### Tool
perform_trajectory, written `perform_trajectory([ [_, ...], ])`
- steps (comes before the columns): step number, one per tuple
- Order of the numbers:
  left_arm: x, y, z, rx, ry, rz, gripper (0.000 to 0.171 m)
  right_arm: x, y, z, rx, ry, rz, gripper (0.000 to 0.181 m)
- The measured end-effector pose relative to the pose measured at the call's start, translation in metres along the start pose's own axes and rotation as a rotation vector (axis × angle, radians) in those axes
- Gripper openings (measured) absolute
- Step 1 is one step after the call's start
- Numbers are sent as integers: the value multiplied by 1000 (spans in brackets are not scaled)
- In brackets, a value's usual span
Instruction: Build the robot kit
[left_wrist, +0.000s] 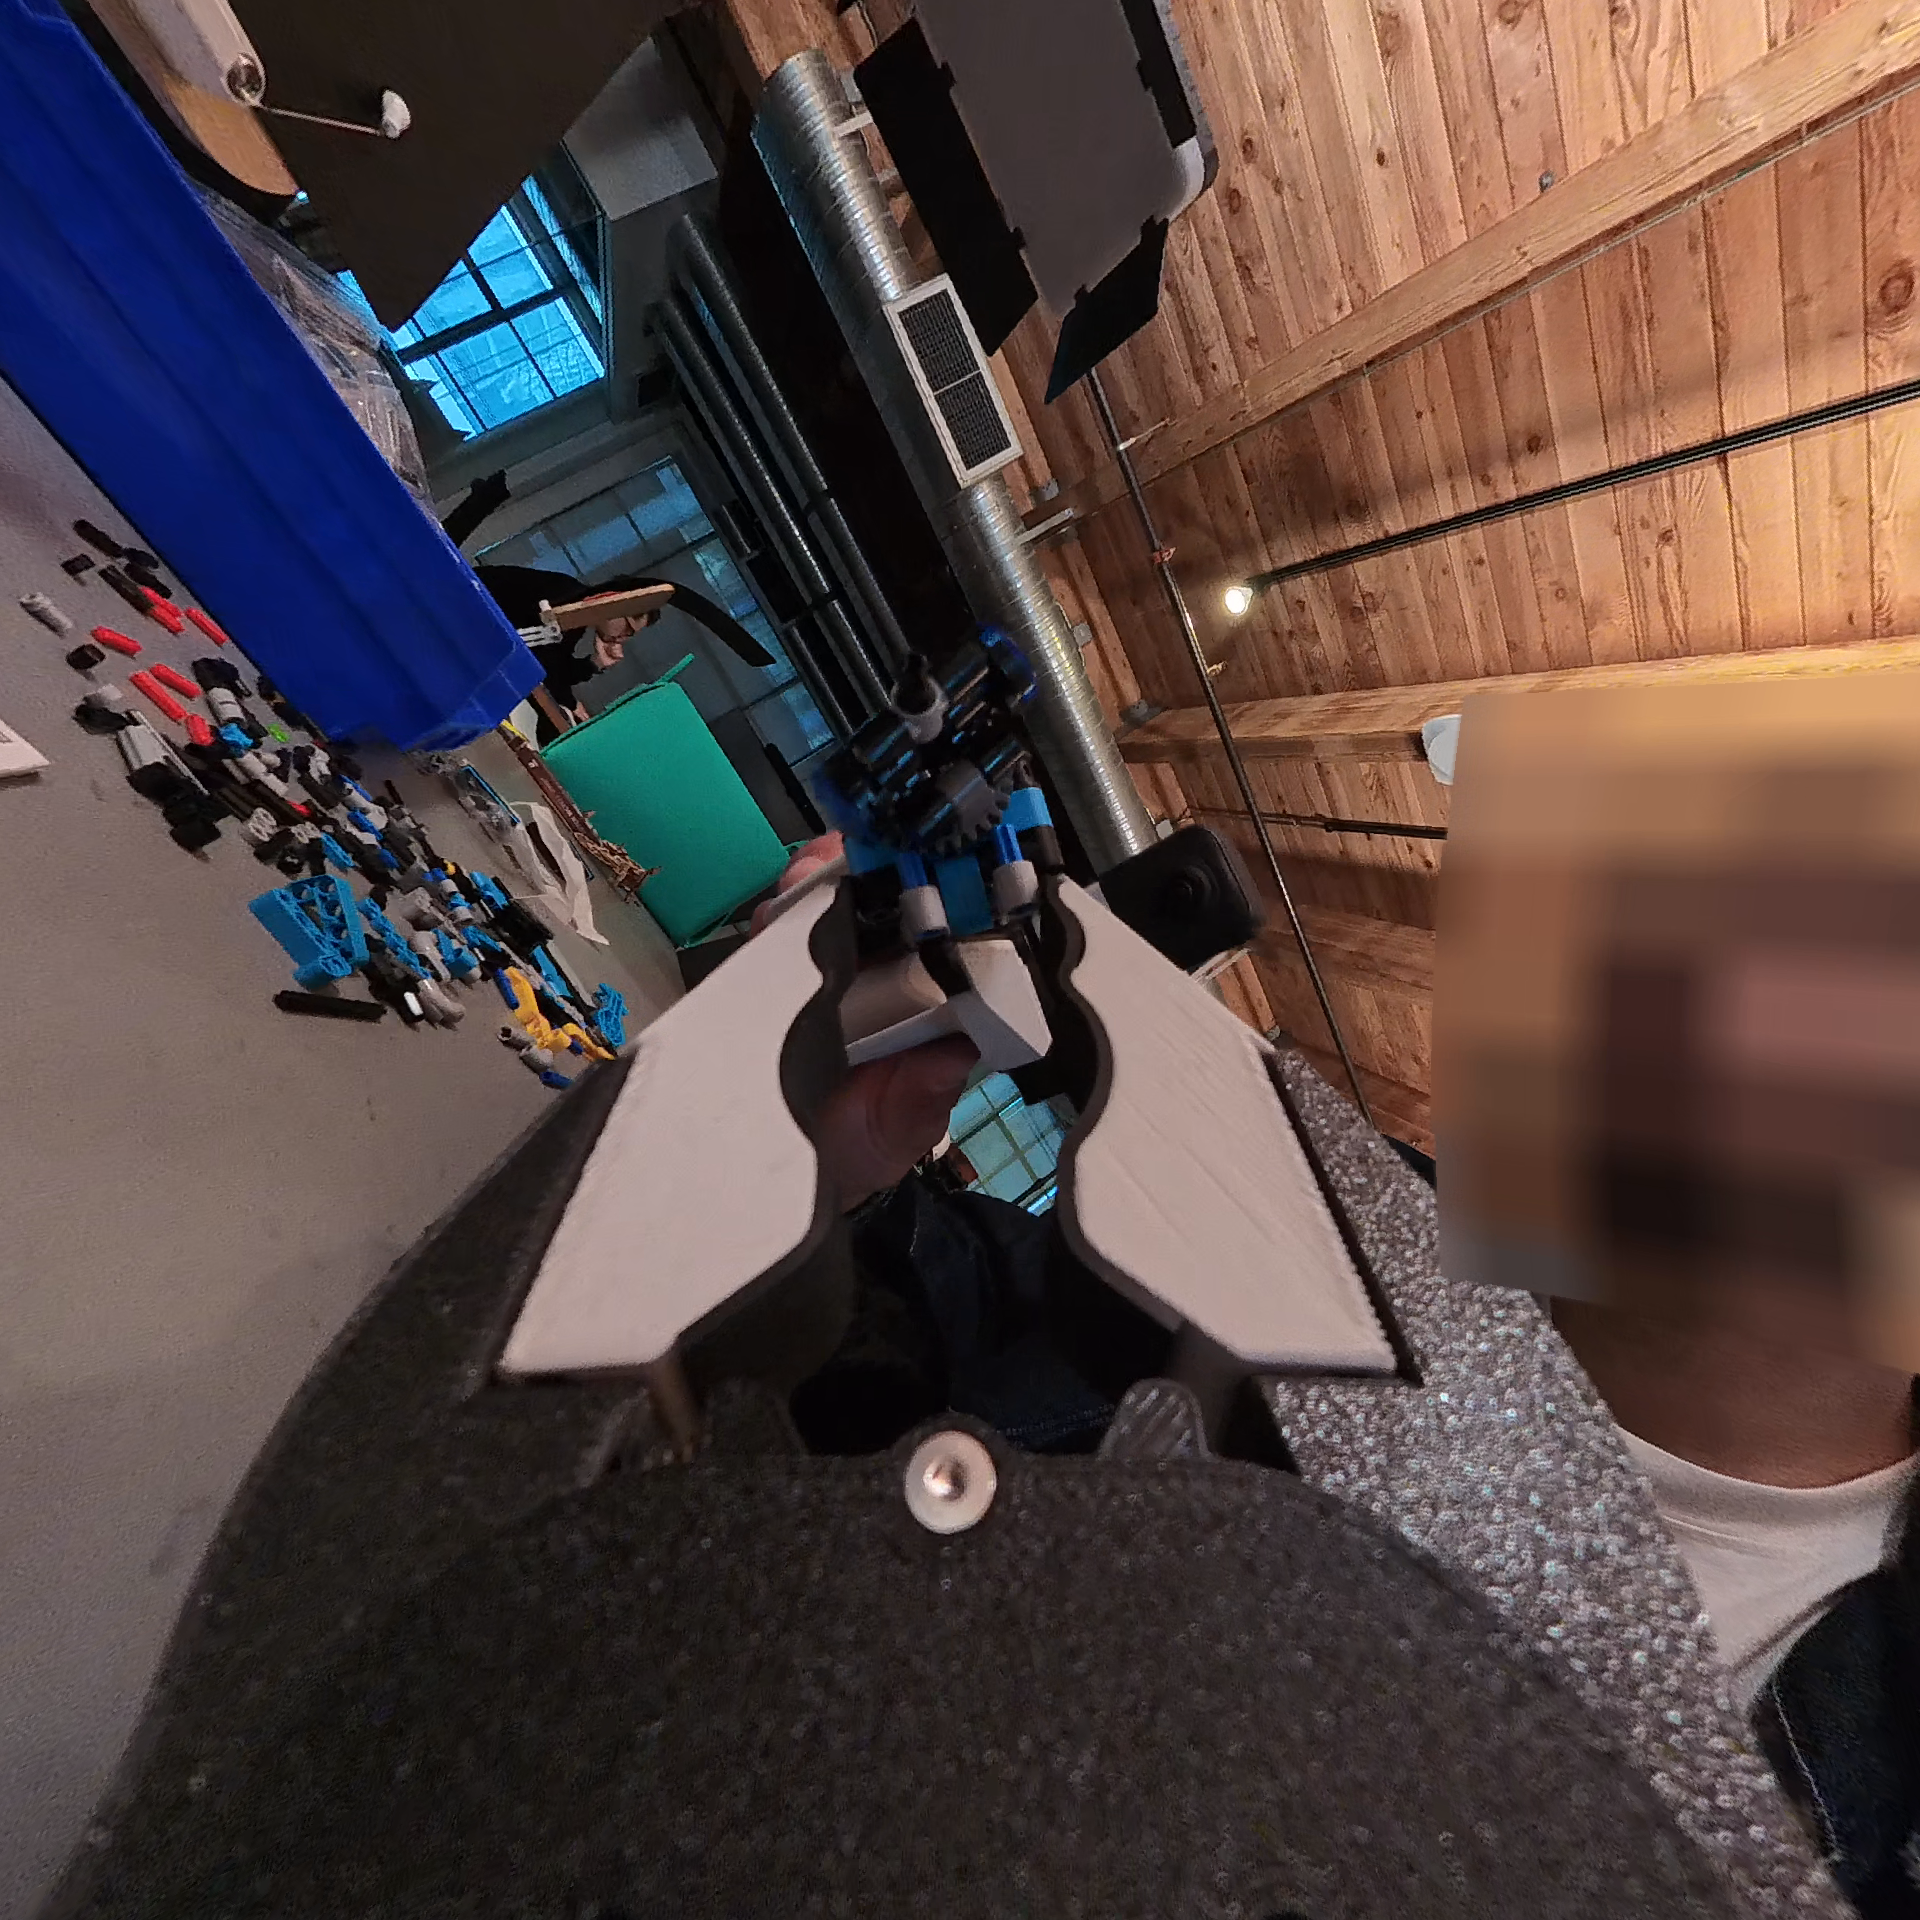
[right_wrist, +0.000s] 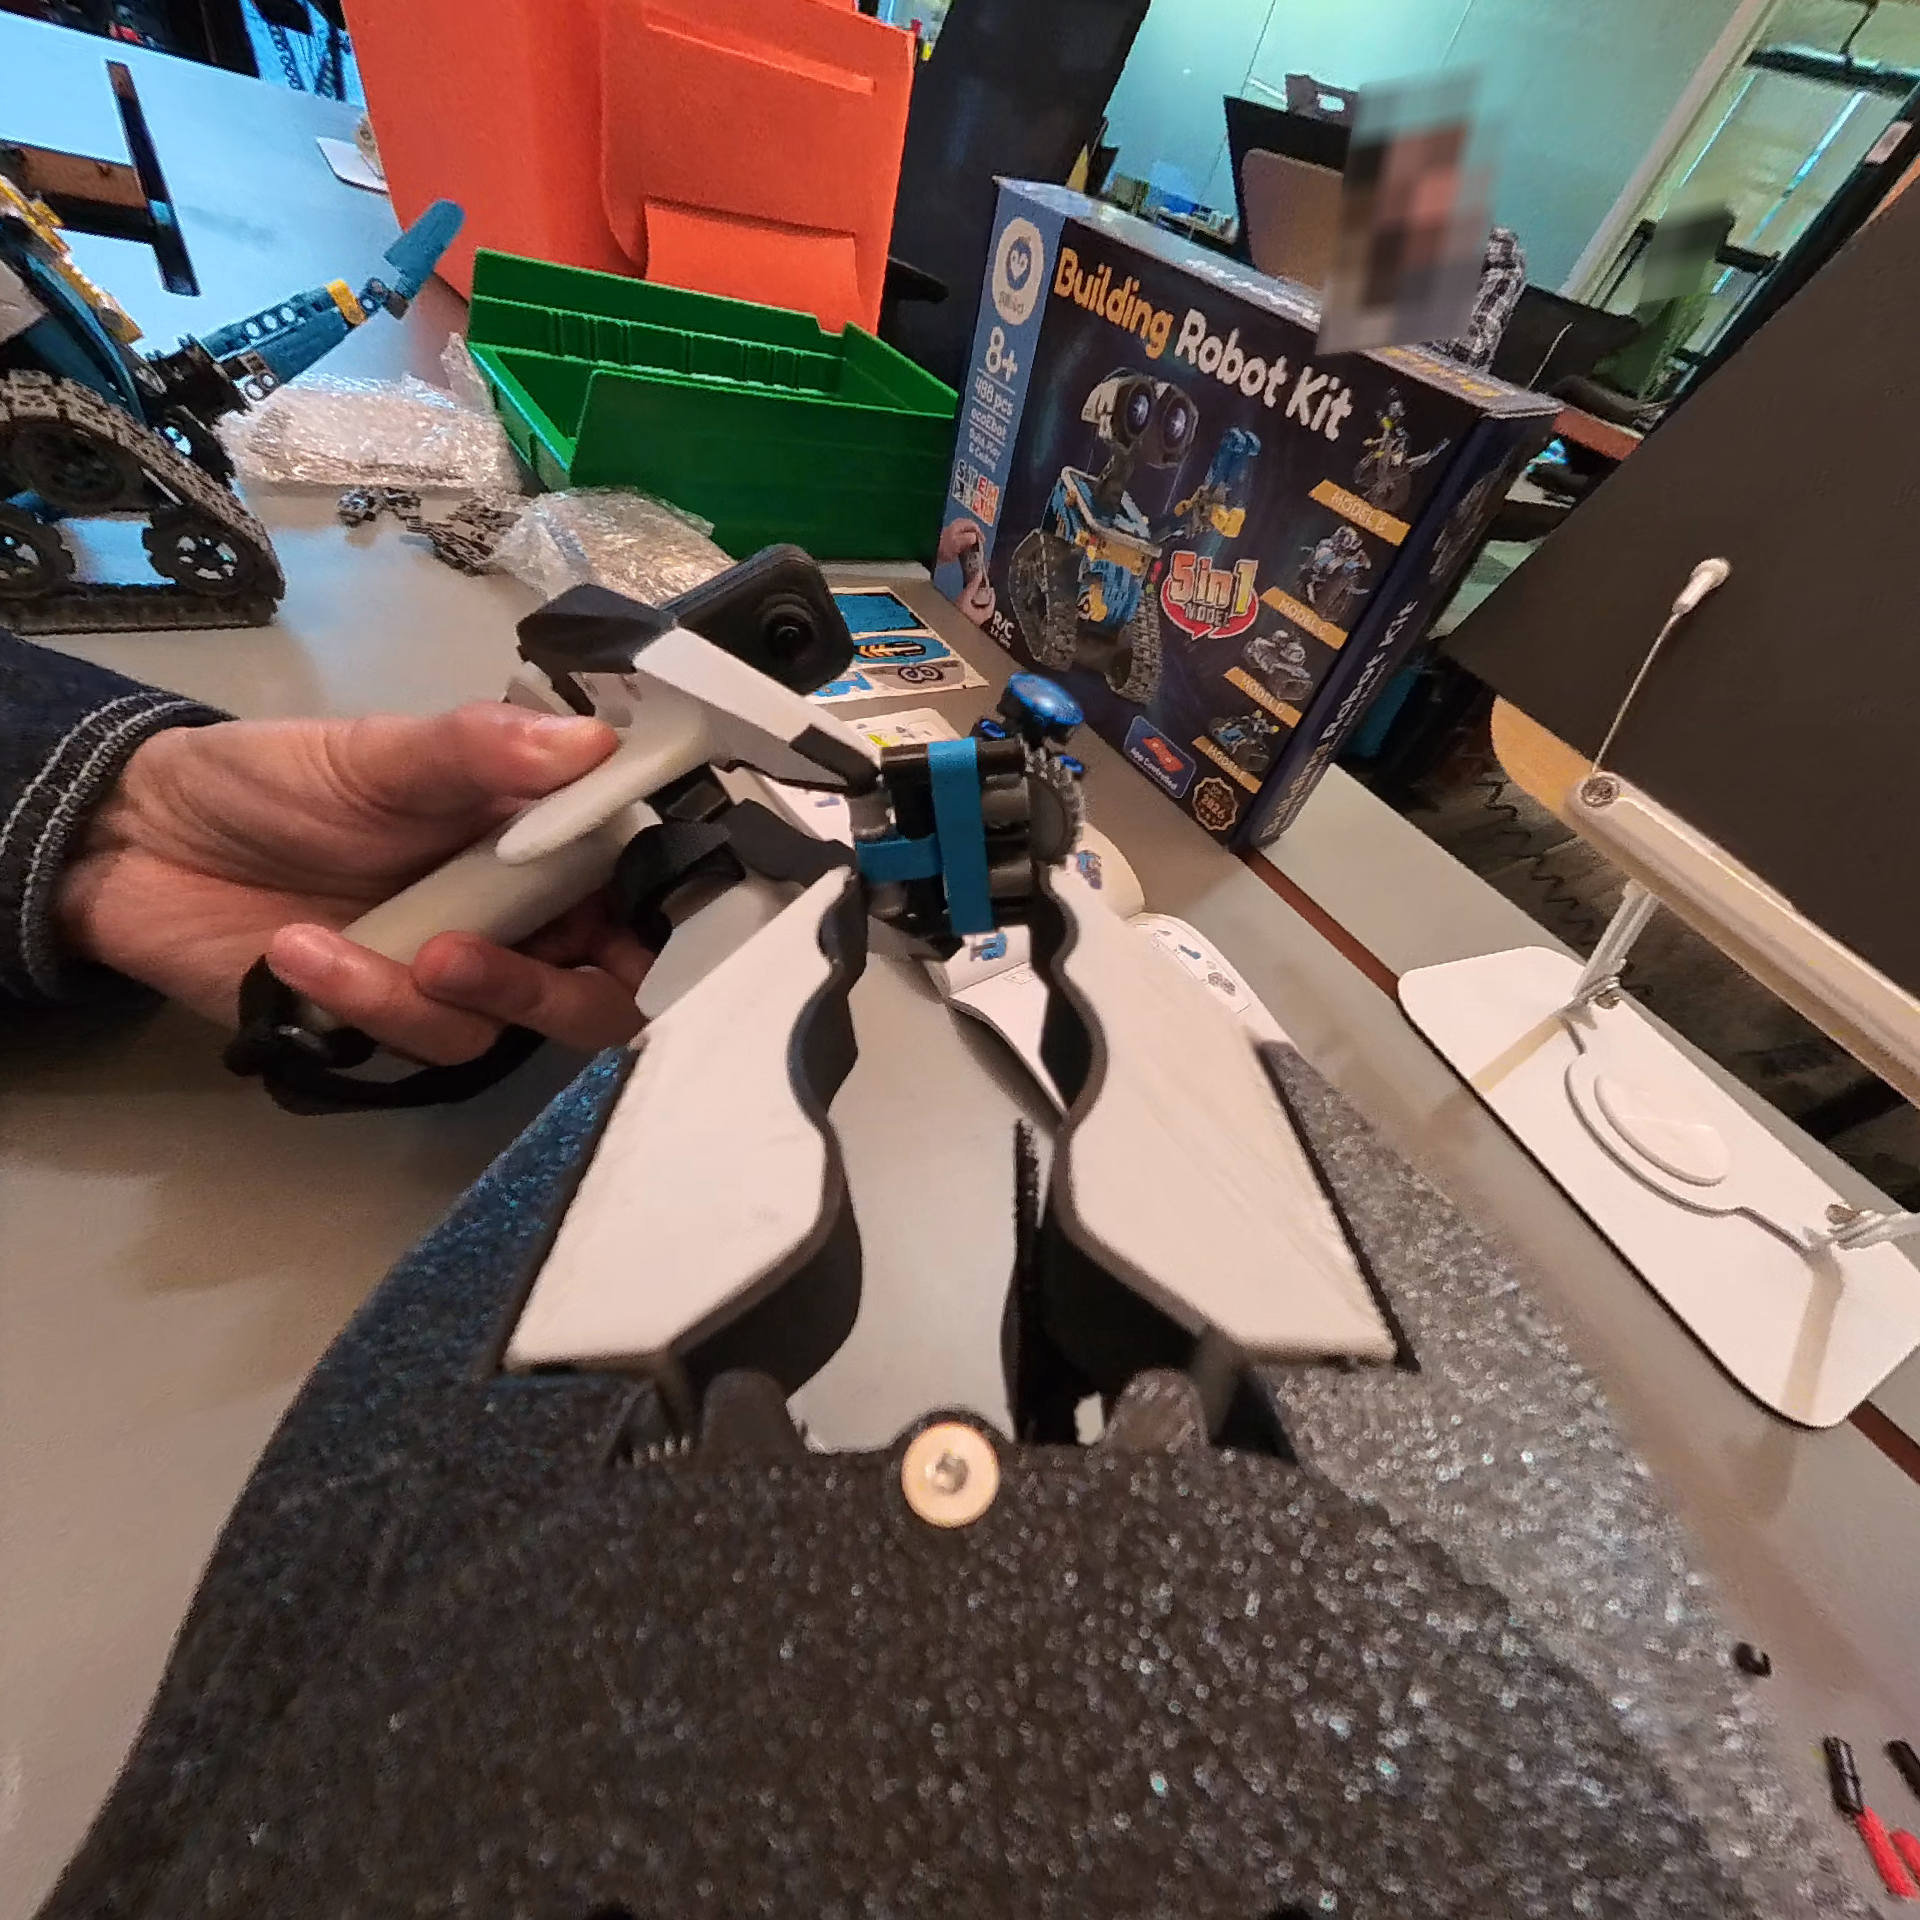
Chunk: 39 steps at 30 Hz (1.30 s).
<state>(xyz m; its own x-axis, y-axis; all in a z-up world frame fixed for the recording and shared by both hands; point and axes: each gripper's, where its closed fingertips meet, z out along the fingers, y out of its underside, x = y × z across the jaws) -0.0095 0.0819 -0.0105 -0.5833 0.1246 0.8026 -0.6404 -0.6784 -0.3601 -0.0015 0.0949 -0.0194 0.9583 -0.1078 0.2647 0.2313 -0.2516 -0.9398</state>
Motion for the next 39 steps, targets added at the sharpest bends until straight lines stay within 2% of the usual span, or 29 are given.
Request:
perform_trajectory([
  [2, 0, 0, 0, -7, -2, -2, 34, 0, 0, 0, 1, 11, -20, 31],
  [7, -5, -2, -4, -32, -61, 21, 34, 0, 3, 3, 26, -40, 85, 34],
  [9, -2, -2, -7, -43, -56, 22, 34, 2, 0, 0, 58, -34, 55, 55],
  [10, -1, -1, -8, -57, -47, 6, 34, -1, -2, -2, 76, -57, 46, 58],
  [13, -1, 0, -14, -60, -42, -53, 34, -3, -11, -9, 134, -65, 15, 43],
  [16, -2, -2, -16, -53, -25, -120, 34, -3, -13, -9, 151, -85, 72, 50],
  [18, 1, 10, -14, -129, 7, -169, 34, -7, -13, -12, 169, -193, 139, 65],
  [23, 15, 51, -9, -352, 76, -267, 34, -27, -7, -36, 173, -615, 358, 61],
  [26, 26, 70, -7, -451, 120, -273, 35, -48, -4, -43, 139, -812, 460, 73],
  [27, 28, 76, -7, -484, 125, -272, 35, -59, 1, -45, 103, -870, 445, 65],
  [28, 28, 79, -7, -498, 123, -268, 35, -65, 6, -45, 66, -894, 422, 46],
  [31, 25, 64, -7, -422, 106, -268, 36, -53, 5, -36, 89, -807, 442, 39],
  [33, 13, 42, -11, -320, 34, -202, 37, -38, 6, -30, 92, -773, 548, 39],
  [35, -3, 18, -17, -224, -105, -48, 39, -28, 10, -23, 74, -765, 699, 38],
  [37, -13, 8, -22, -218, -238, 160, 39, -29, 19, -16, 11, -785, 817, 38],
  [39, -7, 9, -21, -259, -265, 329, 39, -27, 26, -4, -10, -742, 909, 38],
])
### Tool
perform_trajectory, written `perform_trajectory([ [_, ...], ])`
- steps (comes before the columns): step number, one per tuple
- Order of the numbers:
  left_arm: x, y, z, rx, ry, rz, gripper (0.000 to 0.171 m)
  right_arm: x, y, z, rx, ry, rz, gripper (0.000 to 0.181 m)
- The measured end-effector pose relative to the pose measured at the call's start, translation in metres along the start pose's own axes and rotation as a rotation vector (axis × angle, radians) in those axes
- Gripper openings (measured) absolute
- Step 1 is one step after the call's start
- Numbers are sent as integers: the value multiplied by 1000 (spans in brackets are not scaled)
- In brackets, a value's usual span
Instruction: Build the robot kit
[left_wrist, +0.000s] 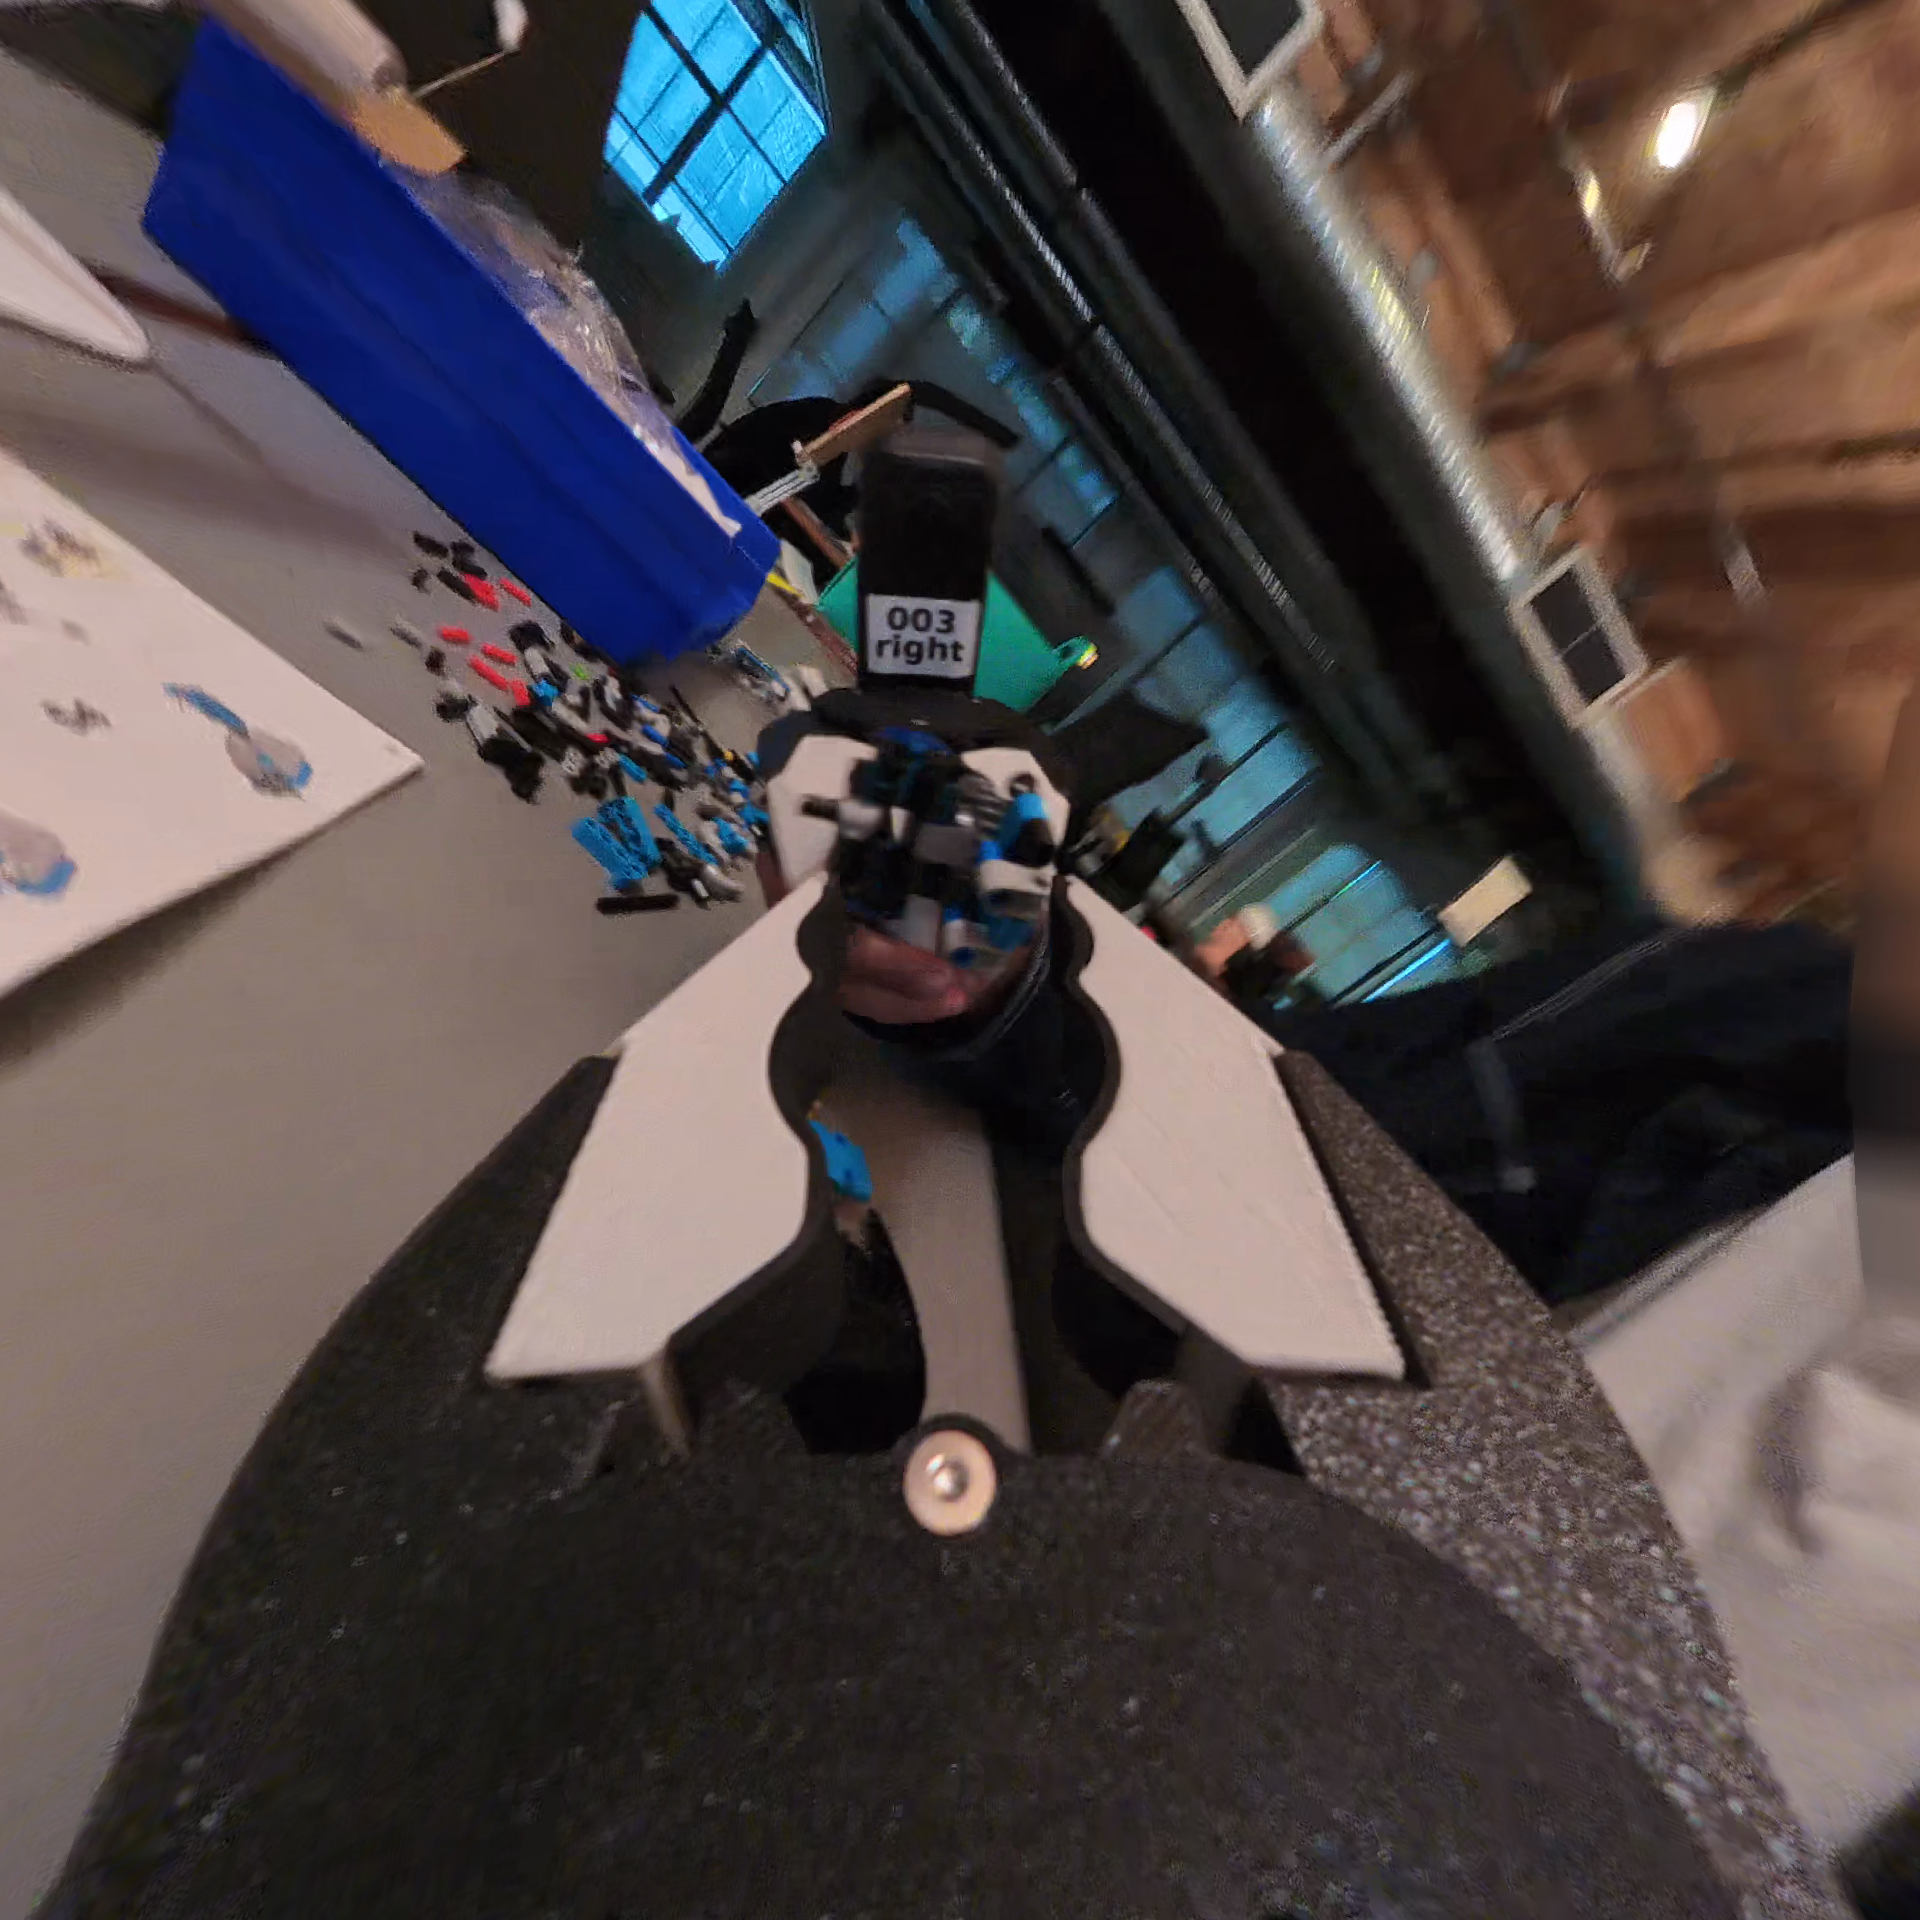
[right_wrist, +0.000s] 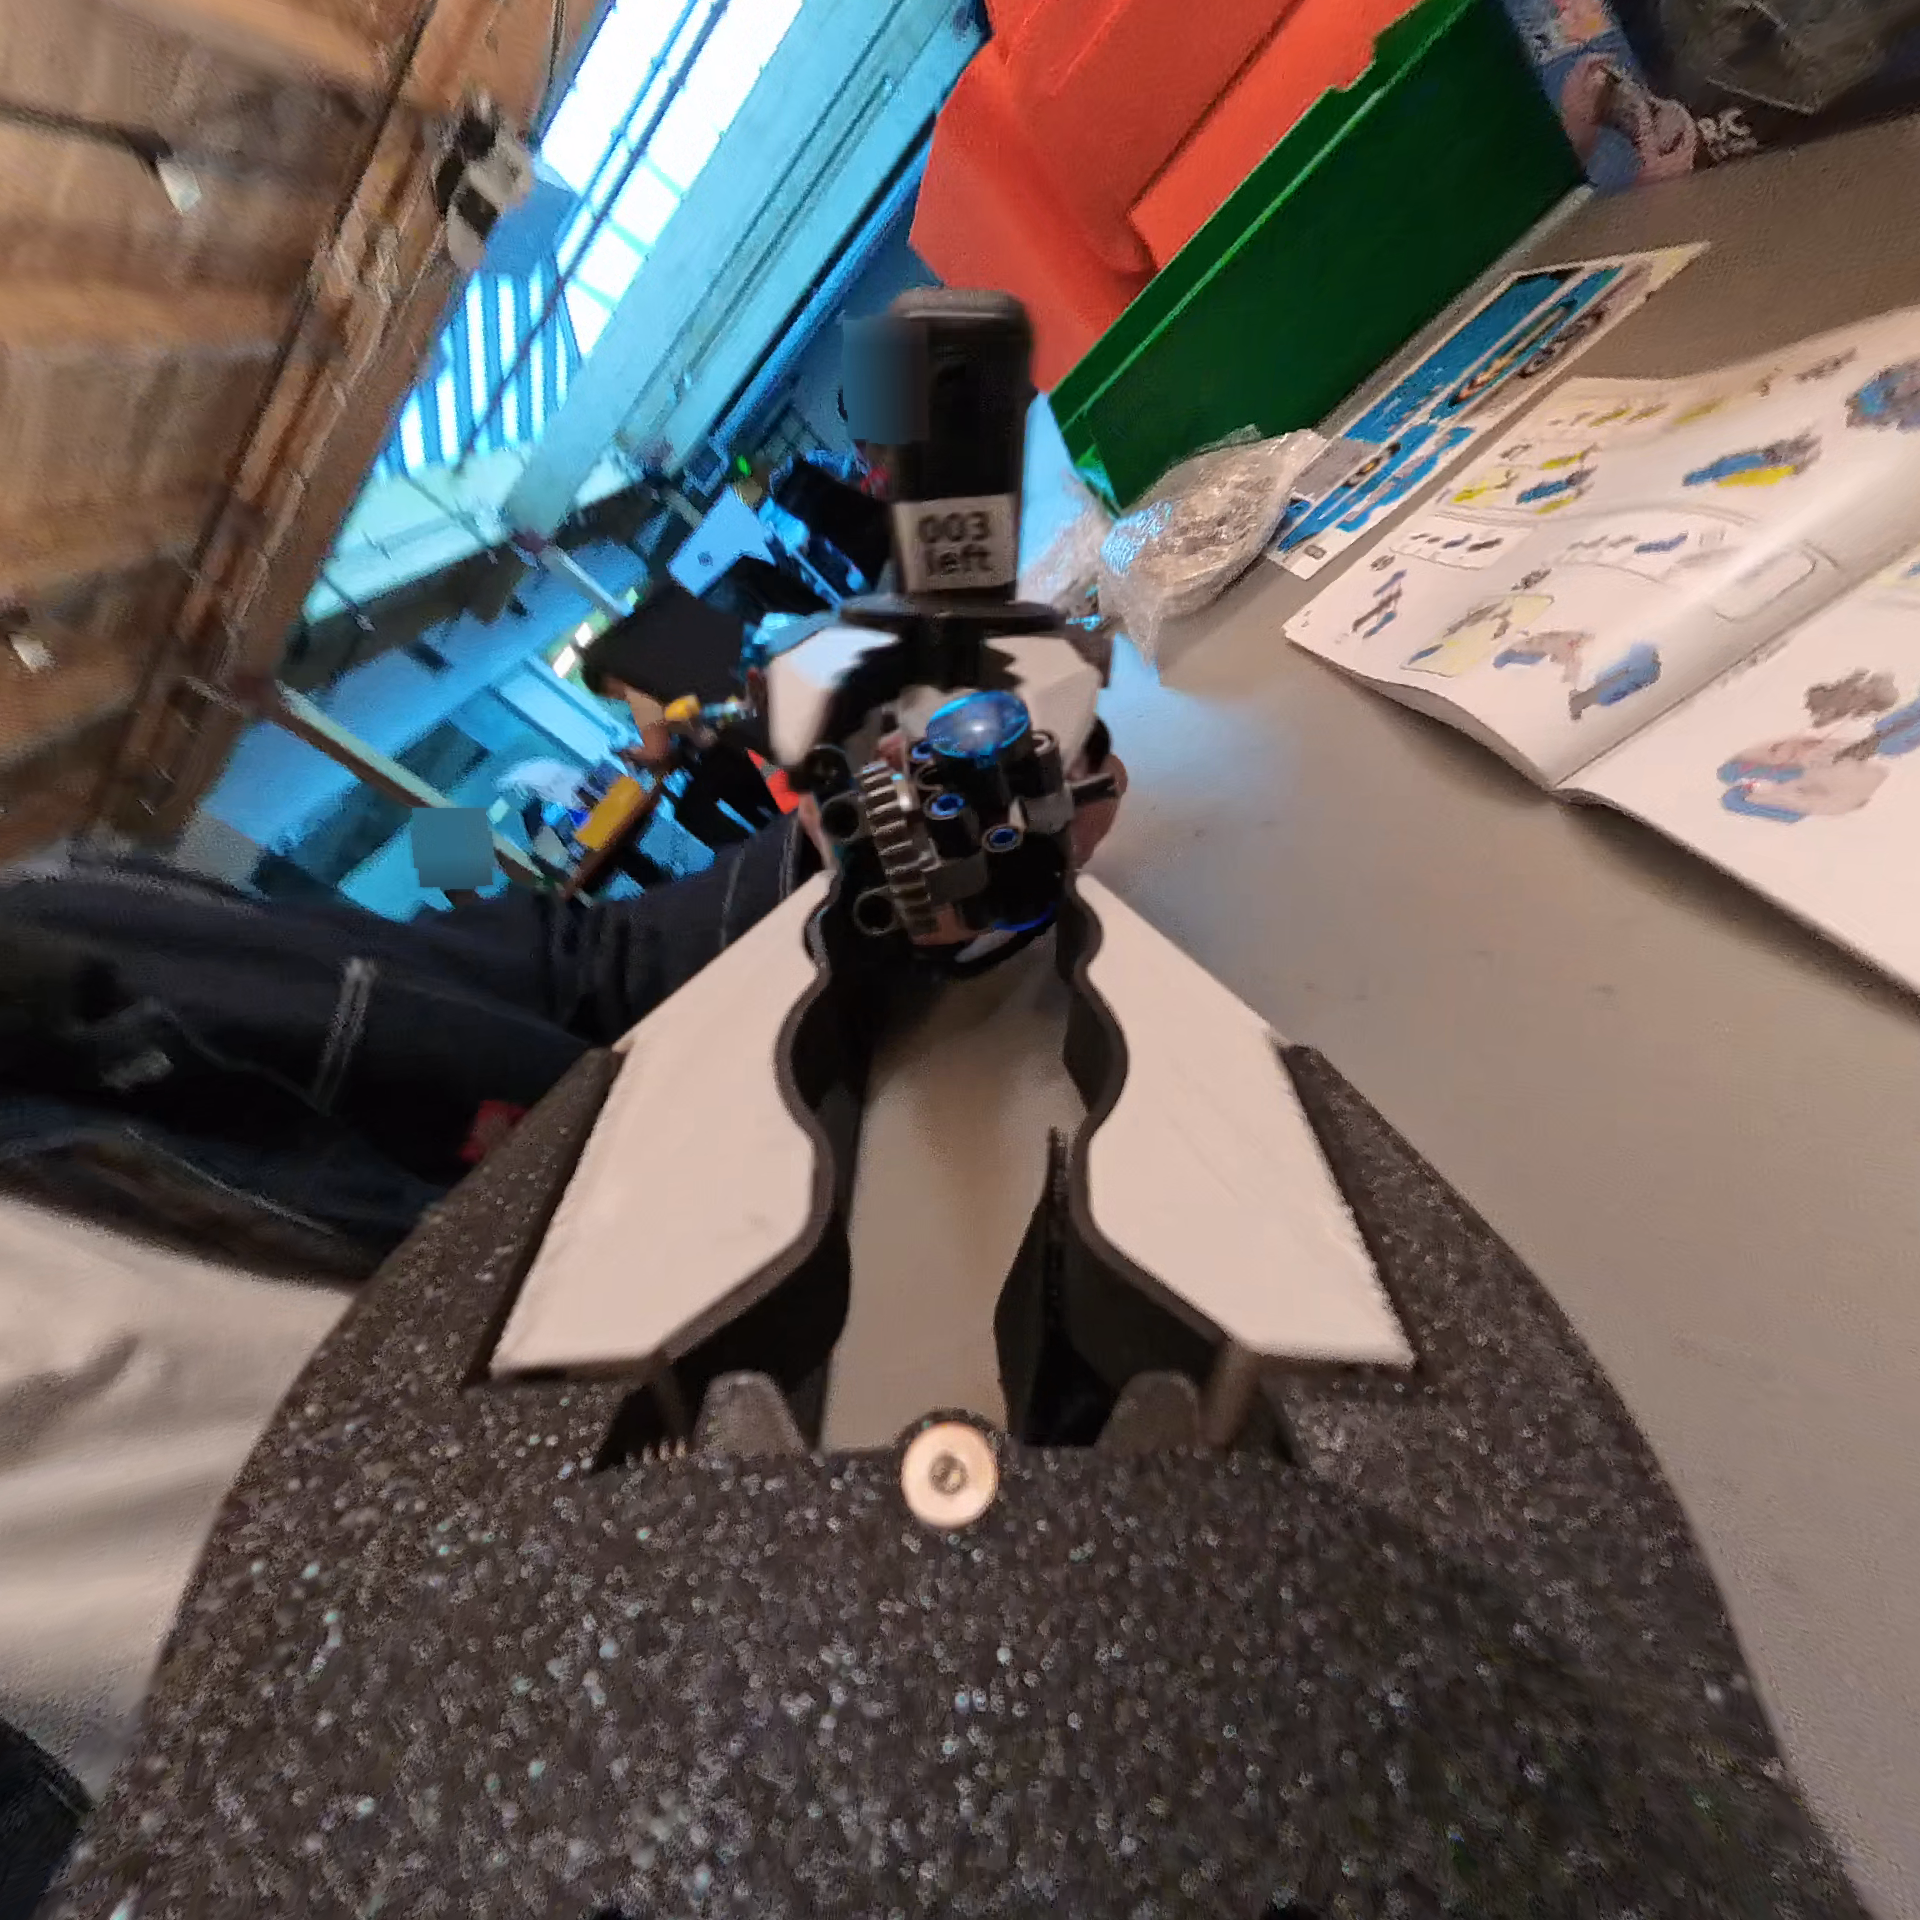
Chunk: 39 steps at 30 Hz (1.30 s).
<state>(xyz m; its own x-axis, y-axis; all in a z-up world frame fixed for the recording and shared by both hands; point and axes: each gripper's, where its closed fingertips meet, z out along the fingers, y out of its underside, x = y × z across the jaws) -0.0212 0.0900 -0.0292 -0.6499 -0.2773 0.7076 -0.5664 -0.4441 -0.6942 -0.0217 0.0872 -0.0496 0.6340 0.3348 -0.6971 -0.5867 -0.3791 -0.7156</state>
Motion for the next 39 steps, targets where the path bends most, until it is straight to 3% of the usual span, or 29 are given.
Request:
perform_trajectory([
  [2, 9, 2, 3, -20, 17, 70, 44, 2, 0, 5, 22, -31, 99, 39],
  [5, 7, 4, 5, -21, -6, 95, 44, 11, 4, 10, 23, 18, 85, 39],
  [8, 1, 4, 2, -20, -6, 72, 15, 5, 8, 15, -7, 26, 13, 38],
  [13, -1, 9, 1, -53, 5, 39, 16, 10, 13, 15, -53, 104, -90, 37],
  [16, -4, 15, -1, -115, -49, 144, 12, 17, 8, 7, -60, 201, -213, 37],
  [22, -6, 18, -5, -148, -109, 261, 10, 20, 9, 1, -75, 210, -244, 36],
  [32, 4, 19, -3, -146, -32, 216, 10, -1, 3, -2, -59, 163, -366, 24],
  [36, 1, 16, -6, -132, -41, 202, 9, -4, 5, -5, -90, 172, -447, 53],
  [39, 1, 14, -6, -114, -21, 163, 9, -7, 7, -1, -104, 257, -667, 55],
])
